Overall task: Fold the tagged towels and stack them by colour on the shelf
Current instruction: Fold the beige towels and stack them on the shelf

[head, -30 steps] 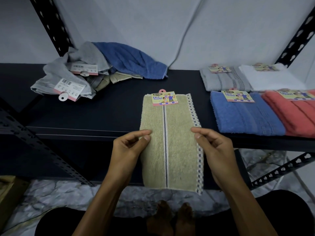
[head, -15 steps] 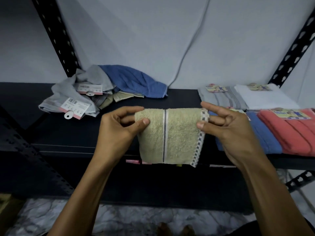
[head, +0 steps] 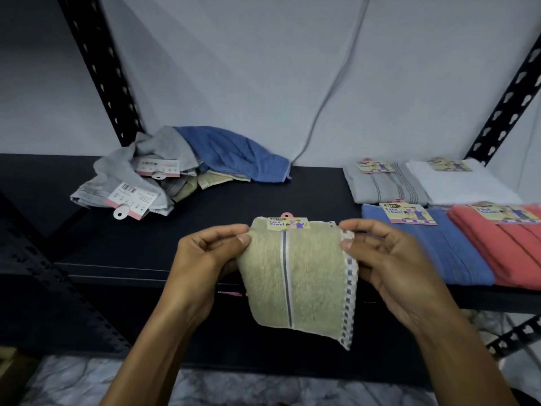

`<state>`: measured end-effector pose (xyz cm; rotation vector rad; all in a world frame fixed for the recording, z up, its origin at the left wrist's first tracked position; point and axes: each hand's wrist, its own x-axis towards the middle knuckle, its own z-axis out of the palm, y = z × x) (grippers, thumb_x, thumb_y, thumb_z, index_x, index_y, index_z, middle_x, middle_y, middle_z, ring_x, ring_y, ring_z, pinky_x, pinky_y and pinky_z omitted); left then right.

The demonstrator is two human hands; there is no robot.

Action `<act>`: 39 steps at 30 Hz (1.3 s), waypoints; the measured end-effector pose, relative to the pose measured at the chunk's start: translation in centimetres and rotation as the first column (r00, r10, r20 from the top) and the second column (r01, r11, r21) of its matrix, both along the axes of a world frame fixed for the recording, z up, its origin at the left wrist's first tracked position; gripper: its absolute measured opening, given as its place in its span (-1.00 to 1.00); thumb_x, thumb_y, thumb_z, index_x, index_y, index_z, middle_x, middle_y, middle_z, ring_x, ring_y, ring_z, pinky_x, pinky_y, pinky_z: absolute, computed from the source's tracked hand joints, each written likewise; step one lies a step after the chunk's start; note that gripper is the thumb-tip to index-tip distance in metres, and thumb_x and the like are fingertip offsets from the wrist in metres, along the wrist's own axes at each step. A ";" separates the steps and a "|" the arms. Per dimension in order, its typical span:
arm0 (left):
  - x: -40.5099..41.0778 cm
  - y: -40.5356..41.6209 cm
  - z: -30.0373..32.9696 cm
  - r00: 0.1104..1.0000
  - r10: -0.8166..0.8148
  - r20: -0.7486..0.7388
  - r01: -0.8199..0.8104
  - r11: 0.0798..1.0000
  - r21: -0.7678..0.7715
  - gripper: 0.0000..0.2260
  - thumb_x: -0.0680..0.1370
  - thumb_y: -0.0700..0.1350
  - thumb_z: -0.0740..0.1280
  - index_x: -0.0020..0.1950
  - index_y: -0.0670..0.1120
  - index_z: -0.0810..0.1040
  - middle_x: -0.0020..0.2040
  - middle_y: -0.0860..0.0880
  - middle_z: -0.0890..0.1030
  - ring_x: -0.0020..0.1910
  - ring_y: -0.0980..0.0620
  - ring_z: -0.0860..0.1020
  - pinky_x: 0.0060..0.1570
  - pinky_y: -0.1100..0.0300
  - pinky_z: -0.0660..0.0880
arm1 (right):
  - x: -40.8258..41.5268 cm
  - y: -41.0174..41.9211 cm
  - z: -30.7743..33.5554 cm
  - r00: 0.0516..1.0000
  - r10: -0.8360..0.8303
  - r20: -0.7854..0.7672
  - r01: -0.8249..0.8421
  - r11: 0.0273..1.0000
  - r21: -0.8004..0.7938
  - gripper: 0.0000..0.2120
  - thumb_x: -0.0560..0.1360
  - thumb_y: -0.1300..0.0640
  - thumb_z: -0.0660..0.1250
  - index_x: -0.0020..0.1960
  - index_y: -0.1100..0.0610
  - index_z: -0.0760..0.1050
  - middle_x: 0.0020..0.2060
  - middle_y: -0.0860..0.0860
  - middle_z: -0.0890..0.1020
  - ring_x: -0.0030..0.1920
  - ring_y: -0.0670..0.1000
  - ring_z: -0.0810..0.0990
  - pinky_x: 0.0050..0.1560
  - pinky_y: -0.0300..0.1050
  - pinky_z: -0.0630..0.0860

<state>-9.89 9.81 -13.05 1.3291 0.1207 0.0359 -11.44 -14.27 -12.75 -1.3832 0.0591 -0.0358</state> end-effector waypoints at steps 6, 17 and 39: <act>0.6 0.3 0.0 0.998 -0.042 0.045 0.035 0.988 0.149 -0.73 0.32 -0.32 0.53 -0.03 -0.09 0.70 -0.12 -0.11 0.72 -0.11 0.02 0.68 -0.16 0.31 0.57 | 0.6 -0.8 -0.2 0.999 -0.032 0.038 0.036 0.993 -0.109 -0.71 0.38 0.45 0.43 0.00 0.14 0.65 -0.16 0.09 0.72 -0.14 0.03 0.67 -0.10 -0.20 0.63; 3.2 -0.3 3.2 0.852 -0.227 0.473 -0.339 0.450 0.826 -0.71 0.49 -0.21 0.46 0.20 -0.05 0.64 -0.14 0.10 0.55 -0.14 0.13 0.49 -0.13 0.31 0.35 | 3.0 -1.8 4.0 0.963 0.054 0.262 0.163 0.660 -0.733 -0.82 0.32 0.16 0.58 -0.15 -0.04 0.66 -0.27 -0.01 0.64 -0.27 -0.09 0.56 -0.16 -0.10 0.52; 13.3 -1.6 7.8 0.677 -0.163 0.717 -0.454 0.675 0.582 -0.91 0.57 -0.12 0.37 0.00 -0.11 0.63 -0.21 0.06 0.62 -0.20 0.10 0.56 -0.20 0.14 0.51 | 14.6 -1.2 11.3 0.865 0.402 0.301 0.185 0.303 -0.935 -0.86 0.49 0.14 0.44 0.04 0.09 0.61 -0.07 -0.02 0.65 -0.02 -0.01 0.59 -0.09 -0.15 0.42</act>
